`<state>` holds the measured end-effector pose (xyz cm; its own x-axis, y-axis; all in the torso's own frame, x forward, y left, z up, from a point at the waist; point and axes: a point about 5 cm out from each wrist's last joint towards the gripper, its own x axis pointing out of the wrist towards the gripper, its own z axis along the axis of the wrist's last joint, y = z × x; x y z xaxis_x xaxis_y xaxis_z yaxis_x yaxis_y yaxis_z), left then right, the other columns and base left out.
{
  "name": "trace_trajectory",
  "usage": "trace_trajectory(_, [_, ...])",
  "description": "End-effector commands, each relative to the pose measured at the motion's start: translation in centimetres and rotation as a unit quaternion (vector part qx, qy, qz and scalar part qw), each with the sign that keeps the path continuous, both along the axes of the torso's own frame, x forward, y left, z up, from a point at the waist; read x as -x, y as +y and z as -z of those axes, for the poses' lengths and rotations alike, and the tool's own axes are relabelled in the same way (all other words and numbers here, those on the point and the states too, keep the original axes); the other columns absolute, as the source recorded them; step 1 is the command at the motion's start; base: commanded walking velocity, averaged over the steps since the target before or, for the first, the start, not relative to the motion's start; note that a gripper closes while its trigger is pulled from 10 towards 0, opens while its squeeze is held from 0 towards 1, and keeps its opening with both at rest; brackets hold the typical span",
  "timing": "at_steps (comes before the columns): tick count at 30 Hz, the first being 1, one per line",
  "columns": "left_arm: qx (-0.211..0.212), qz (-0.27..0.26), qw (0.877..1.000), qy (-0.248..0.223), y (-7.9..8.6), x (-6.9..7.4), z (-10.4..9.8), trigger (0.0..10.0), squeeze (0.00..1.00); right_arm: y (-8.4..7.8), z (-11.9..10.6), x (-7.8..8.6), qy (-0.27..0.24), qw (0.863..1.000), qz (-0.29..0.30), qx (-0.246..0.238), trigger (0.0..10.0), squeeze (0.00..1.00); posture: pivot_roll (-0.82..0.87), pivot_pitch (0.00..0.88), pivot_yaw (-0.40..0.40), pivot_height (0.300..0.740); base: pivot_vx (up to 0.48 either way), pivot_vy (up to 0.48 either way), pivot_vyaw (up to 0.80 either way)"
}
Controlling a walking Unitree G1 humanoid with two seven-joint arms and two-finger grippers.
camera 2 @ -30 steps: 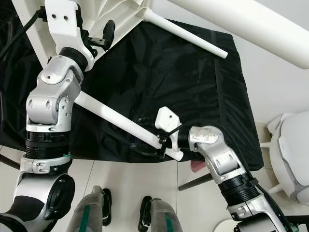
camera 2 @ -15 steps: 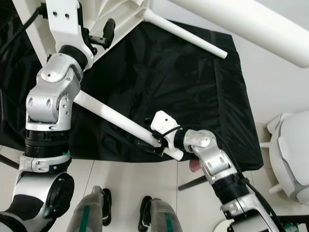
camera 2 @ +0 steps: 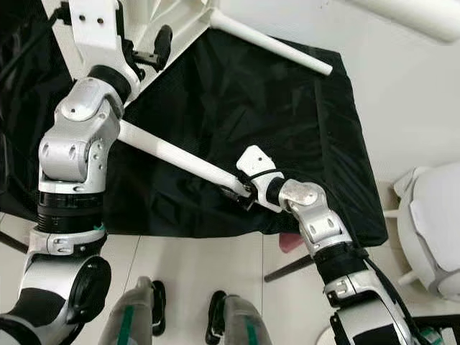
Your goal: Building children table
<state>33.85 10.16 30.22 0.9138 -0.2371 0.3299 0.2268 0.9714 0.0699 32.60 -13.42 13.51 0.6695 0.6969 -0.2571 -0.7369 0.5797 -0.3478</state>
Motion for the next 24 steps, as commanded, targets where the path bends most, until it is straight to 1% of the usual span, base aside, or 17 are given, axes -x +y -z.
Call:
trace_trajectory(1, [0.013, -0.021, 1.0, -0.005, -0.3, 0.1, -0.4, 10.0, 0.0, -2.0, -1.6, -1.1, -0.038, 0.997, 0.059, -0.012, 10.0, 0.0, 0.03, 0.107, -0.104, 0.74, 0.0, 0.0, 0.0])
trace_trajectory(3, [0.015, -0.021, 1.0, -0.004, -0.3, 0.1, -0.4, 10.0, 0.0, -2.8, -1.8, -1.3, -0.042, 0.997, 0.063, -0.004, 10.0, 0.0, 0.03, 0.108, -0.103, 0.74, 0.0, 0.0, 0.0])
trace_trajectory(4, [0.015, -0.021, 1.0, -0.004, -0.3, 0.1, -0.4, 10.0, 0.0, -2.8, -1.8, -1.3, -0.042, 0.997, 0.063, -0.004, 10.0, 0.0, 0.03, 0.108, -0.103, 0.74, 0.0, 0.0, 0.0])
trace_trajectory(6, [0.016, -0.021, 1.0, -0.004, -0.2, 0.1, -0.5, 10.0, 0.0, -3.5, -1.9, -1.4, -0.047, 0.997, 0.066, 0.008, 10.0, 0.0, 0.03, 0.11, -0.1, 0.74, 0.0, 0.0, 0.0])
trace_trajectory(7, [0.016, -0.021, 1.0, -0.004, -0.2, 0.1, -0.5, 10.0, 0.0, -3.5, -1.9, -1.4, -0.047, 0.997, 0.066, 0.008, 10.0, 0.0, 0.03, 0.11, -0.1, 0.74, 0.0, 0.0, 0.0])
trace_trajectory(9, [0.017, -0.018, 1.0, -0.003, -0.3, 0.1, -0.5, 10.0, 0.0, -4.7, -2.1, -1.7, -0.052, 0.995, 0.079, 0.026, 10.0, 0.0, 0.03, 0.112, -0.097, 0.74, 0.0, 0.0, 0.0])
trace_trajectory(10, [0.017, -0.018, 1.0, -0.003, -0.3, 0.1, -0.5, 10.0, 0.0, -4.7, -2.1, -1.7, -0.052, 0.995, 0.079, 0.026, 10.0, 0.0, 0.03, 0.112, -0.097, 0.74, 0.0, 0.0, 0.0])
trace_trajectory(12, [0.017, -0.016, 1.0, -0.001, -0.4, 0.1, -0.4, 10.0, 0.0, -5.8, -2.4, -2.0, -0.063, 0.993, 0.098, 0.034, 10.0, 0.0, 0.03, 0.112, -0.091, 0.74, 0.0, 0.0, 0.0])
trace_trajectory(14, [0.017, -0.015, 1.0, -0.001, -0.4, 0.1, -0.4, 10.0, 0.0, -6.0, -2.5, -2.1, -0.067, 0.992, 0.103, 0.034, 10.0, 0.0, 0.03, 0.112, -0.091, 0.74, 0.0, 0.0, 0.0])
trace_trajectory(18, [0.015, -0.01, 1.0, -0.001, -0.6, 0.2, -0.4, 10.0, 0.0, -6.1, -2.3, -2.2, -0.066, 0.991, 0.116, 0.012, 10.0, 0.0, 0.03, 0.114, -0.085, 0.74, 0.0, 0.0, 0.0])
trace_trajectory(20, [0.013, -0.008, 1.0, 0.0, -0.7, 0.2, -0.4, 10.0, 0.0, -5.8, -2.0, -2.0, -0.068, 0.99, 0.122, -0.009, 10.0, 0.0, 0.03, 0.114, -0.082, 0.74, 0.0, 0.0, 0.0])
trace_trajectory(21, [0.013, -0.008, 1.0, 0.0, -0.7, 0.2, -0.4, 10.0, 0.0, -5.8, -2.0, -2.0, -0.068, 0.99, 0.122, -0.009, 10.0, 0.0, 0.03, 0.114, -0.082, 0.74, 0.0, 0.0, 0.0])
trace_trajectory(23, [0.012, -0.006, 1.0, 0.001, -0.7, 0.2, -0.4, 10.0, 0.0, -5.3, -1.9, -1.9, -0.07, 0.988, 0.127, -0.049, 10.0, 0.0, 0.04, 0.115, -0.08, 0.74, 0.0, 0.0, 0.0])
trace_trajectory(24, [0.012, -0.005, 1.0, 0.001, -0.7, 0.2, -0.4, 10.0, 0.0, -5.1, -1.8, -1.8, -0.075, 0.986, 0.135, -0.06, 10.0, 0.0, 0.04, 0.116, -0.074, 0.74, 0.0, 0.0, 0.0])
